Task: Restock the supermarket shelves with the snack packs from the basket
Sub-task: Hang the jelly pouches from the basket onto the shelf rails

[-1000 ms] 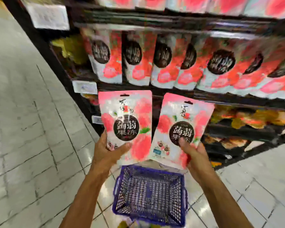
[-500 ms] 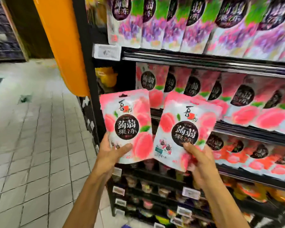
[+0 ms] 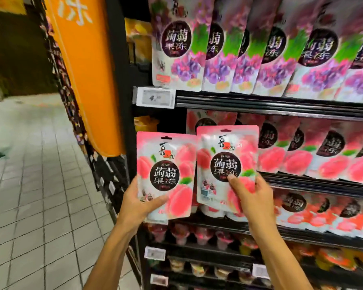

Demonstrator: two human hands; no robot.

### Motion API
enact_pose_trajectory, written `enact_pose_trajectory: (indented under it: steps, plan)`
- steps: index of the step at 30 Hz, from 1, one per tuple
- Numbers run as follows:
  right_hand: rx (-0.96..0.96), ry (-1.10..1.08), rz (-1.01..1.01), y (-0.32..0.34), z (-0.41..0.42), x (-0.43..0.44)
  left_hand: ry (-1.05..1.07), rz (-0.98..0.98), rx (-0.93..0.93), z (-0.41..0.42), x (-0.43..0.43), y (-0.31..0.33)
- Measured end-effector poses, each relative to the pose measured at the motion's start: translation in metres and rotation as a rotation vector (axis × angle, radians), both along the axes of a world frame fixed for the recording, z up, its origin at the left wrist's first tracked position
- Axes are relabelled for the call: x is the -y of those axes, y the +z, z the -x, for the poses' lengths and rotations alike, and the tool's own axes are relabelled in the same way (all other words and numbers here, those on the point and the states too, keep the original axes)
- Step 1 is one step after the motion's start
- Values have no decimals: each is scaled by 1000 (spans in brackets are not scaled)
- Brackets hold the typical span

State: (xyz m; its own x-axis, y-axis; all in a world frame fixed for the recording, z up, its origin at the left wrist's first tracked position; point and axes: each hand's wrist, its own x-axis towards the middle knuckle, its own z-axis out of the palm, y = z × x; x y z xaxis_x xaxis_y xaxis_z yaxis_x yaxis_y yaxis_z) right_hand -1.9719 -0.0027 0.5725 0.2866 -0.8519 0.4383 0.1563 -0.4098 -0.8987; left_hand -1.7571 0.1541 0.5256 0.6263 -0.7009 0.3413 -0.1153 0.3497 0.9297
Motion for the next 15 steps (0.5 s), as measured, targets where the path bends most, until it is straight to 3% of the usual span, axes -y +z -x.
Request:
enact_pose_trajectory:
  steps: [8, 15]
  plan:
    - [8, -77, -8, 18, -51, -13, -66, 2, 46, -32, -4, -2]
    - [48, -40, -143, 33, -80, -12, -145, 25, 50, -46, -4, 6]
